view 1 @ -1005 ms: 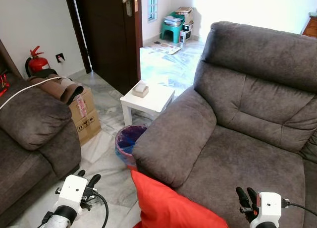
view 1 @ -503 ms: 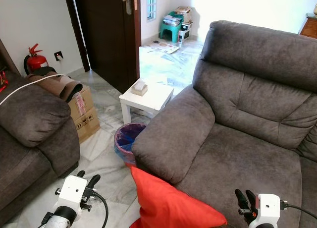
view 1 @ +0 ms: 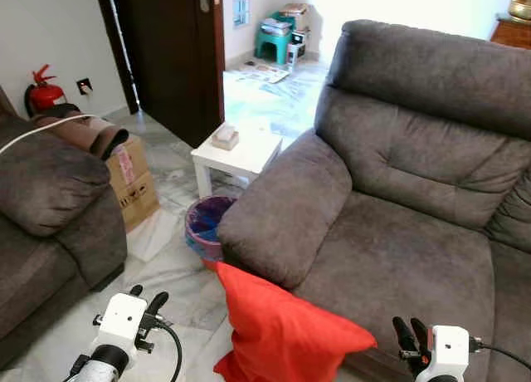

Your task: Move the pillow to the sofa from floor

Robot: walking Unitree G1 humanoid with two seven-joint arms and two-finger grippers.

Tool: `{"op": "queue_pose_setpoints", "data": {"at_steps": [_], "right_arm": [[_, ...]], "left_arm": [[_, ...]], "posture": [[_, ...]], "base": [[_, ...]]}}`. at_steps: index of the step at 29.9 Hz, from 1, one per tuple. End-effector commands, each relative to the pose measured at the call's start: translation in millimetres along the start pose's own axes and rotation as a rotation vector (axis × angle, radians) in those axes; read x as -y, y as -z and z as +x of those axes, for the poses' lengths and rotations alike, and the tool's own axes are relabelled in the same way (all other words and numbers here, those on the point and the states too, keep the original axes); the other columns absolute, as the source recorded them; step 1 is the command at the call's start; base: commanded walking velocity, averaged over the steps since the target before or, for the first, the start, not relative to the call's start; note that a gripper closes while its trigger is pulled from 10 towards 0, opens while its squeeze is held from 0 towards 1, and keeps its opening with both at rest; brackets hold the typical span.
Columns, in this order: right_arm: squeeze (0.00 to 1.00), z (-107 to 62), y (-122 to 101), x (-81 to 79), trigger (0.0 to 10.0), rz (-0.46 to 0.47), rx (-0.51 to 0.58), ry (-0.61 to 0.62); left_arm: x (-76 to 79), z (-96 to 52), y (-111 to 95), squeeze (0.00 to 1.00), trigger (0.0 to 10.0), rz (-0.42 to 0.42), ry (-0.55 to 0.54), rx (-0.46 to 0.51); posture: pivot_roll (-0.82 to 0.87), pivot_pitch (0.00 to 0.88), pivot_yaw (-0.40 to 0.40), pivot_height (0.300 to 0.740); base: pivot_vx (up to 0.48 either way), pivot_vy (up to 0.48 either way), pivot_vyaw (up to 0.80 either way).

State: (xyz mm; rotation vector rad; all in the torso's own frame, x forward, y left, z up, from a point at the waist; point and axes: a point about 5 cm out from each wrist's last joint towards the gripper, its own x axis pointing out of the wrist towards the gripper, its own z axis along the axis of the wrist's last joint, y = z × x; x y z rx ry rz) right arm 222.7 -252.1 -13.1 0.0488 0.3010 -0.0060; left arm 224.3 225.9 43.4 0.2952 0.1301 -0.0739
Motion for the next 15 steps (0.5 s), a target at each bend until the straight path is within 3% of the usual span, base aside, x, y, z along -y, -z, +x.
{"op": "queue_pose_setpoints", "data": {"at_steps": [1,10,15], "right_arm": [[0.00,-0.6,0.7,1.2,10.0,0.007,-0.003,0.006],[0.00,1.4,3.2,-2.4,10.0,-0.002,-0.032,-0.005],[0.00,2.5,2.4,-4.5,10.0,0.009,-0.025,-0.018]], "left_arm": [[3.7,1.0,-0.7,0.00,10.0,-0.003,0.009,-0.006],[3.3,2.6,-3.7,0.00,10.0,-0.007,0.007,0.002],[3.1,1.7,-3.4,0.00,10.0,-0.010,0.006,0.000]], "posture": [[0.14,0.103,-0.024,0.660],[0.15,0.100,-0.026,0.660],[0.15,0.101,-0.026,0.637]], "base": [[0.000,0.000,0.00],[0.000,0.000,0.00],[0.000,0.000,0.00]]}}
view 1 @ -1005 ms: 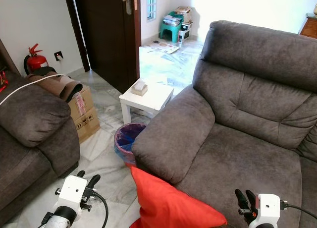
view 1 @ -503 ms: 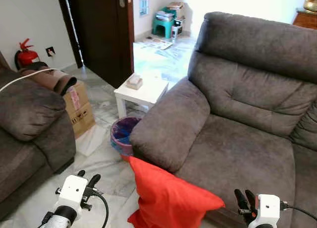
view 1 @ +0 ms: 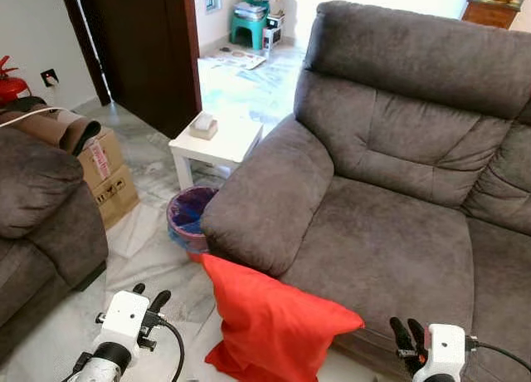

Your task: Move the pillow to the sofa from floor

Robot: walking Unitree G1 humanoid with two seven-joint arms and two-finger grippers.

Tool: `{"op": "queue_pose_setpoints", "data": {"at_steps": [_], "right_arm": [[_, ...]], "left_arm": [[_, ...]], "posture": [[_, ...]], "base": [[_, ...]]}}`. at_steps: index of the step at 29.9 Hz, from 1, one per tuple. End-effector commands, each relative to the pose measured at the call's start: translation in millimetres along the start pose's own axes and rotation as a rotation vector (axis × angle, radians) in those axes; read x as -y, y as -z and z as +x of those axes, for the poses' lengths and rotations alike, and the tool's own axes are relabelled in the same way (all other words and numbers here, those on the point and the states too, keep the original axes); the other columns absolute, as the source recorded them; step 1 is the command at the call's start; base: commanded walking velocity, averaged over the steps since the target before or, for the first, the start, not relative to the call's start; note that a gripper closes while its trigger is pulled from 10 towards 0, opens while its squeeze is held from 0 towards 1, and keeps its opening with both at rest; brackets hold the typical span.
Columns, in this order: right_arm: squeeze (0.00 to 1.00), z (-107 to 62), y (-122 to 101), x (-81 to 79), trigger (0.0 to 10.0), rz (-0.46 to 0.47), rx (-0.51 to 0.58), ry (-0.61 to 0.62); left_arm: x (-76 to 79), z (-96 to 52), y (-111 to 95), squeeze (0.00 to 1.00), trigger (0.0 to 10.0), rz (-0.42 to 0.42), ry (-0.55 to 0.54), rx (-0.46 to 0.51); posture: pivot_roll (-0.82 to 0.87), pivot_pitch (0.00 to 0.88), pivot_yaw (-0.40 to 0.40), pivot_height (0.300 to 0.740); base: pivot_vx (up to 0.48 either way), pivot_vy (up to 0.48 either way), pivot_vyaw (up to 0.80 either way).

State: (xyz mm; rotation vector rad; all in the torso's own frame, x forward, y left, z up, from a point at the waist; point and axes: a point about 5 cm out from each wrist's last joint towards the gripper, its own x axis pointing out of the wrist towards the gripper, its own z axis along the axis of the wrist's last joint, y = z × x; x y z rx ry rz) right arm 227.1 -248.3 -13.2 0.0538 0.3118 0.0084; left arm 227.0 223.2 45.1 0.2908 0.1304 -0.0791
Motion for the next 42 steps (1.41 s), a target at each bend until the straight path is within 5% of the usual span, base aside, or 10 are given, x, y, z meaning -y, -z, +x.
{"op": "queue_pose_setpoints", "data": {"at_steps": [1,42], "right_arm": [[0.00,-1.6,3.3,-0.9,10.0,0.006,-0.011,-0.003],[0.00,4.9,2.5,-13.0,10.0,0.017,-0.013,-0.049]], "left_arm": [[1.3,-0.9,-0.8,0.00,10.0,-0.006,0.000,-0.001],[2.6,0.2,-2.4,0.00,10.0,-0.008,-0.004,-0.005]], "posture": [[0.15,0.101,-0.026,0.637],[0.15,0.097,-0.029,0.637]], "base": [[0.000,0.000,0.00],[0.024,0.000,0.00]]}}
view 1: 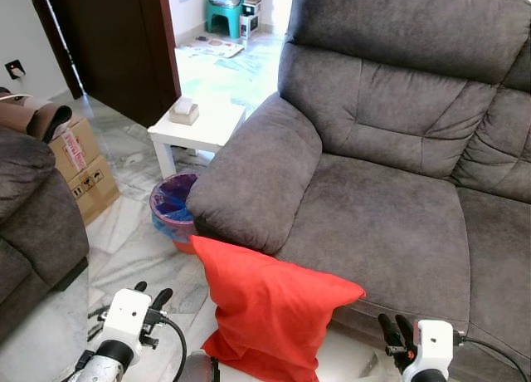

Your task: Move the pillow to the sofa from floor

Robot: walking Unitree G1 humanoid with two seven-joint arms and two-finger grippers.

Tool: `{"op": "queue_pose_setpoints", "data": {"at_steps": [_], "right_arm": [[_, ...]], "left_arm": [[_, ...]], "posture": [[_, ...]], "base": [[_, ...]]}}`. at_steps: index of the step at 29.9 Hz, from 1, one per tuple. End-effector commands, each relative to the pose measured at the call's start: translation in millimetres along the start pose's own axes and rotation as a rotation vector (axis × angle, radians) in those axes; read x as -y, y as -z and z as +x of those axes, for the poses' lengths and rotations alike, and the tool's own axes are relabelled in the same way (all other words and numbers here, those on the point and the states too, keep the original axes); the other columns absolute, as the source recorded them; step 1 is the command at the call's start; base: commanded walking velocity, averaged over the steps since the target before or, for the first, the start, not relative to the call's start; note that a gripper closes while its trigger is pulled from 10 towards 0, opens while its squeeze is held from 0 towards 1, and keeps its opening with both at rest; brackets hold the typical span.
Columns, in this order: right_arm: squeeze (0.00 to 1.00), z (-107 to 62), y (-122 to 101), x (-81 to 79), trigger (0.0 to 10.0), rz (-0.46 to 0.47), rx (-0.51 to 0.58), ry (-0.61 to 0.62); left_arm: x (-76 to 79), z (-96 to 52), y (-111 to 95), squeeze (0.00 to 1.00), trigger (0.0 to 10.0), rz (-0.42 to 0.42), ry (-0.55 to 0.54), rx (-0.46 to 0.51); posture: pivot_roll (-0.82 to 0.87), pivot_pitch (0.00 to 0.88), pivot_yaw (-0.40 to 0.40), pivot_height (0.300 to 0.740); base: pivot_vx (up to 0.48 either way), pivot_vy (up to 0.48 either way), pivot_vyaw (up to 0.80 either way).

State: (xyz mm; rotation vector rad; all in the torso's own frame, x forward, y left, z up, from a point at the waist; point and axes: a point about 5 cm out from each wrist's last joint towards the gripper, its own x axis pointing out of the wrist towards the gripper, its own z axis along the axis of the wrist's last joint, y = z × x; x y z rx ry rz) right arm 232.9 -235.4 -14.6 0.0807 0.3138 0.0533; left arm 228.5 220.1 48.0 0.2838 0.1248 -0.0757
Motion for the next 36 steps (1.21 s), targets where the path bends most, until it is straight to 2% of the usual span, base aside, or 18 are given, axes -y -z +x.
{"op": "queue_pose_setpoints", "data": {"at_steps": [1,26,36], "right_arm": [[0.00,-1.1,2.0,-0.1,10.0,0.002,-0.007,0.002],[0.00,4.0,-1.7,-4.2,10.0,0.016,0.005,-0.003],[0.00,6.2,-3.1,-5.5,10.0,0.016,0.006,-0.003]], "left_arm": [[0.7,-1.1,1.4,0.00,10.0,-0.002,-0.001,-0.011],[2.5,-1.9,1.4,0.00,10.0,-0.002,-0.008,-0.009],[5.8,-5.9,4.2,0.00,10.0,0.000,0.008,-0.014]], "posture": [[0.15,0.097,-0.029,0.637],[0.16,0.098,-0.032,0.637],[0.16,0.100,-0.032,0.637]], "base": [[0.259,0.000,0.00],[0.275,0.000,0.00],[0.000,0.000,0.00]]}}
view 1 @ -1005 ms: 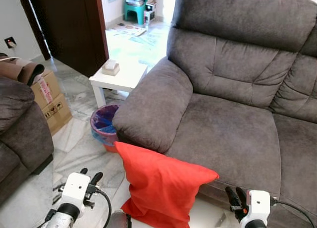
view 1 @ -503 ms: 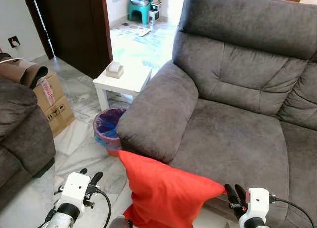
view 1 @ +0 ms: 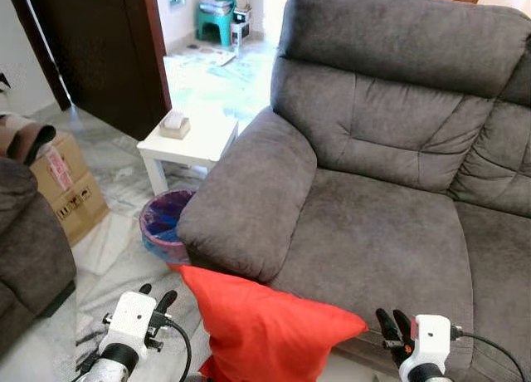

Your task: Move the pillow to the sofa from floor

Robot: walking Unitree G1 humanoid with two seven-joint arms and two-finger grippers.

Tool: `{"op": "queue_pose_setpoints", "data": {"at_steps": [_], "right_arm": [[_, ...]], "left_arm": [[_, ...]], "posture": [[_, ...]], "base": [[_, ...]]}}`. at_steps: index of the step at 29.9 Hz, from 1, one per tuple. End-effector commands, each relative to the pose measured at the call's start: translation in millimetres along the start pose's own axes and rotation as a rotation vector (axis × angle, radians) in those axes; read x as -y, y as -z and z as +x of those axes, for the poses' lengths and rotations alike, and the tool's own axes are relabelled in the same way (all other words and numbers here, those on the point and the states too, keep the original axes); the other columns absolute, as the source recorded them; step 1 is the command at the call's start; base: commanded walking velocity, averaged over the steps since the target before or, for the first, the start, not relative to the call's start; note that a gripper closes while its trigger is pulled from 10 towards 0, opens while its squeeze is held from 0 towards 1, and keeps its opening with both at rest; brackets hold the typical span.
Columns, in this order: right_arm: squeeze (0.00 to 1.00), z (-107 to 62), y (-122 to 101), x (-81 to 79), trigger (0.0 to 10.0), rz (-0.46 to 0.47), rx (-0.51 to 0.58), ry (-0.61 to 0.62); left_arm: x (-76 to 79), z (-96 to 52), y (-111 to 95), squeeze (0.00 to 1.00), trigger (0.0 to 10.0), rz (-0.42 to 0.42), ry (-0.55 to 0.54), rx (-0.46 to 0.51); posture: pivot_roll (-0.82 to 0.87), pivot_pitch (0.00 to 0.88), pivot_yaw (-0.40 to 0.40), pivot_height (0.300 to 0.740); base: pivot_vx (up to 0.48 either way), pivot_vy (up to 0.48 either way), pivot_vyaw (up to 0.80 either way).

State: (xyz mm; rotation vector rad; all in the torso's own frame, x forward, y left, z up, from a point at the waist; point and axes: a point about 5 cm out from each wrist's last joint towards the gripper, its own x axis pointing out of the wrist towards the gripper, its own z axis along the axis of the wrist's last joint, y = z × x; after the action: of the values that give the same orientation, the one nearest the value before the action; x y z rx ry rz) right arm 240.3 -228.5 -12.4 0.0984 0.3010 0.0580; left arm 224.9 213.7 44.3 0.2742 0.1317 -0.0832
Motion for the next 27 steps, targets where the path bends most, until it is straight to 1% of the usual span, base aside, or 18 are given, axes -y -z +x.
{"op": "queue_pose_setpoints", "data": {"at_steps": [1,5,9,10,11,12,13,14,15,16,17,19,20,21,22,23,24,27], "right_arm": [[0.00,-0.2,1.0,1.0,10.0,-0.002,-0.011,0.003],[0.00,1.1,3.4,0.5,10.0,-0.027,-0.050,-0.009],[0.00,2.7,2.0,2.9,10.0,-0.047,-0.064,-0.005],[0.00,7.3,-5.6,8.4,10.0,-0.057,-0.058,0.010],[0.00,7.3,-5.6,8.4,10.0,-0.057,-0.058,0.010],[0.00,11.6,-13.0,11.3,10.0,-0.065,-0.048,0.015],[0.00,11.6,-13.0,11.3,10.0,-0.065,-0.048,0.015],[0.00,14.5,-17.7,12.5,10.0,-0.061,-0.037,0.021],[0.00,14.5,-17.7,12.5,10.0,-0.061,-0.037,0.021],[0.00,17.4,-22.0,13.3,10.0,-0.055,-0.029,0.026],[0.00,17.4,-22.0,13.3,10.0,-0.055,-0.029,0.026],[0.00,25.2,-31.1,10.5,10.0,-0.044,-0.017,0.008],[0.00,28.7,-34.2,7.6,10.0,-0.041,-0.018,-0.009],[0.00,28.7,-34.2,7.6,10.0,-0.041,-0.018,-0.009],[0.00,32.4,-36.6,2.4,10.0,-0.039,-0.019,-0.037],[0.00,32.4,-36.6,2.4,10.0,-0.039,-0.019,-0.037],[0.00,38.0,-39.3,-6.5,10.0,-0.035,-0.020,-0.066],[0.00,39.9,-39.2,-12.0,10.0,-0.023,-0.009,-0.065]], "left_arm": [[-1.5,-3.4,2.6,0.00,10.0,0.009,0.000,-0.010],[-0.8,-4.9,8.9,0.00,10.0,0.027,0.002,-0.036],[-1.1,-8.3,16.6,0.00,10.0,0.046,-0.003,-0.069],[-4.7,-18.7,29.0,0.00,10.0,0.083,-0.035,-0.119],[-4.7,-18.7,29.0,0.00,10.0,0.083,-0.035,-0.119],[-9.1,-29.0,40.8,0.00,10.0,0.105,-0.092,-0.163],[-9.1,-29.0,40.8,0.00,10.0,0.105,-0.092,-0.163],[-13.0,-35.5,48.1,0.00,10.0,0.120,-0.137,-0.198],[-13.0,-35.5,48.1,0.00,10.0,0.120,-0.137,-0.198],[-16.9,-41.4,53.7,0.00,10.0,0.124,-0.184,-0.224],[-16.9,-41.4,53.7,0.00,10.0,0.124,-0.184,-0.224],[-24.3,-50.7,59.4,0.00,10.0,0.114,-0.270,-0.256],[-26.4,-52.3,59.0,0.00,10.0,0.105,-0.291,-0.254],[-26.4,-52.3,59.0,0.00,10.0,0.105,-0.291,-0.254],[-28.4,-52.0,56.4,0.00,10.0,0.097,-0.302,-0.237],[-28.4,-52.0,56.4,0.00,10.0,0.097,-0.302,-0.237],[-30.2,-45.2,46.6,0.00,10.0,0.081,-0.294,-0.179],[-29.1,-34.7,31.3,0.00,10.0,0.043,-0.289,-0.095]], "posture": [[0.16,0.101,-0.032,0.637],[0.16,0.099,-0.034,0.637],[0.16,0.098,-0.033,0.637],[0.17,0.100,-0.031,0.637],[0.17,0.100,-0.031,0.637],[0.17,0.101,-0.031,0.637],[0.17,0.101,-0.031,0.637],[0.17,0.102,-0.031,0.637],[0.17,0.102,-0.031,0.637],[0.17,0.103,-0.030,0.637],[0.17,0.103,-0.030,0.637],[0.19,0.108,-0.035,0.637],[0.19,0.110,-0.035,0.637],[0.19,0.110,-0.035,0.637],[0.19,0.110,-0.034,0.637],[0.19,0.110,-0.034,0.637],[0.20,0.110,-0.036,0.637],[0.20,0.111,-0.035,0.637]], "base": [[0.000,0.000,0.00],[0.000,0.000,0.00],[0.000,0.000,0.00],[0.000,0.000,0.00],[0.000,0.000,0.00],[0.000,0.000,0.00],[0.000,0.000,0.00],[0.000,0.000,0.00],[0.000,0.000,0.00],[0.000,0.000,0.00],[0.000,0.000,0.00],[0.000,0.000,0.00],[0.000,0.000,0.00],[0.000,0.000,0.00],[0.000,0.000,0.00],[0.000,0.000,0.00],[0.000,0.000,0.00],[0.000,0.000,0.00]]}}
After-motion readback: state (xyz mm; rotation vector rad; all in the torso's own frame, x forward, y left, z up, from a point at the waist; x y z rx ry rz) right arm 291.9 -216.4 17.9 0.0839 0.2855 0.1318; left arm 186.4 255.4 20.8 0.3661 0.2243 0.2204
